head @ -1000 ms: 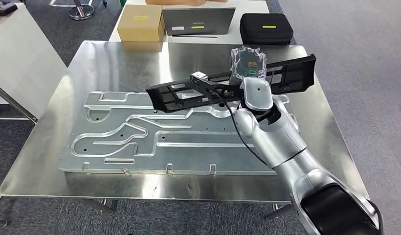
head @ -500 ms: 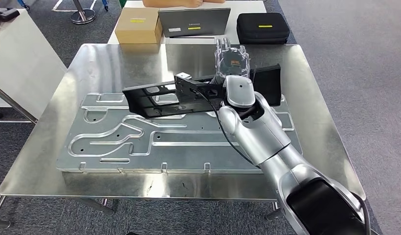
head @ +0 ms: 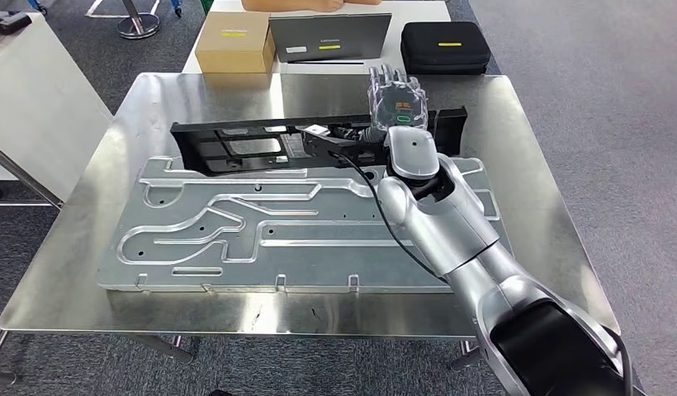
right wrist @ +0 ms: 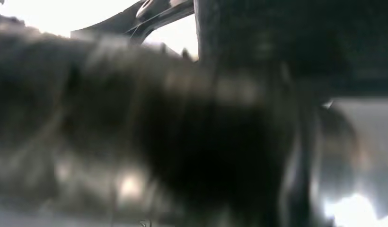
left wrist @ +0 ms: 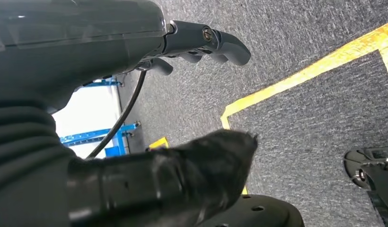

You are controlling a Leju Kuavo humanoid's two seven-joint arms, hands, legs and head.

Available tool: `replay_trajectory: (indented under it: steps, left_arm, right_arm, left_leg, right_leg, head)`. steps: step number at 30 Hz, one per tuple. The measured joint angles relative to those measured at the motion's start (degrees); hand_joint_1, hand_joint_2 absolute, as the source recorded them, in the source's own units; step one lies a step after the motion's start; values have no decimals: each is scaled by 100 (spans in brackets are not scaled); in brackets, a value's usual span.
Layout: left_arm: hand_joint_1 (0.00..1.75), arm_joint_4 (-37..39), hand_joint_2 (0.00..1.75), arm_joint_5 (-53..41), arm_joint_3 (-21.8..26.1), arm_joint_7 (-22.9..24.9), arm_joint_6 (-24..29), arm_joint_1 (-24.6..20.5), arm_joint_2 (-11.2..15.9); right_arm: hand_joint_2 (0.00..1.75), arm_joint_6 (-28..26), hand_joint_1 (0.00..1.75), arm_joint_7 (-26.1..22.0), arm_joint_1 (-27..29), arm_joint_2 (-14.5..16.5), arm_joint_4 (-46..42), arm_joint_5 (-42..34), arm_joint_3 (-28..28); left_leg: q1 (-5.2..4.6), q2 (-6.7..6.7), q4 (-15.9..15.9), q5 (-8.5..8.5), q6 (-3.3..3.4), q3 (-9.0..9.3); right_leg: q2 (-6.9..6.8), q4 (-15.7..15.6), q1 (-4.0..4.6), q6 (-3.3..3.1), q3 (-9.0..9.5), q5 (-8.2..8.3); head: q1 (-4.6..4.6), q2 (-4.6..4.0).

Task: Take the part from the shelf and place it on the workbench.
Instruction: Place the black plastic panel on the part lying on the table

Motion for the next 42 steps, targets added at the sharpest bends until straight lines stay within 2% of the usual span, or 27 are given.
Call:
replay_trajectory:
  steps: [24,26,31,36,42]
  left_arm:
    - [0,0,0,11,50,-39,15,0,0]
    - [0,0,0,9,51,-75,13,0,1]
    - [0,0,0,-49,51,-306,-124,0,67]
    - [0,0,0,-48,52,-396,-195,1,161]
    - [0,0,0,-44,52,-419,-200,-3,191]
  right_arm:
    - [0,86,0,-20,2,-65,1,-33,0]
    - [0,393,0,-67,-12,-76,13,-91,1]
    - [0,2058,0,-516,-145,-322,280,189,269]
    - [0,2284,0,-841,-235,-623,435,358,639]
    - [0,2390,0,-946,-288,-766,511,353,826]
  left_leg:
    - [-4,0,3,-2,1,0]
    - [-5,0,3,-2,1,0]
    - [-6,-9,5,-2,2,-1]
    - [-6,-4,8,-4,3,1]
    - [-6,-2,9,-6,3,4]
  right_leg:
    - [0,-1,-5,0,1,0]
    - [1,-1,-5,0,1,0]
    - [-13,-3,-4,1,6,0]
    - [-6,-3,-6,2,9,0]
    - [-7,-3,-6,3,12,0]
  head:
    - [0,0]
    - [0,0]
    - [-1,0]
    - [-1,0]
    - [-1,0]
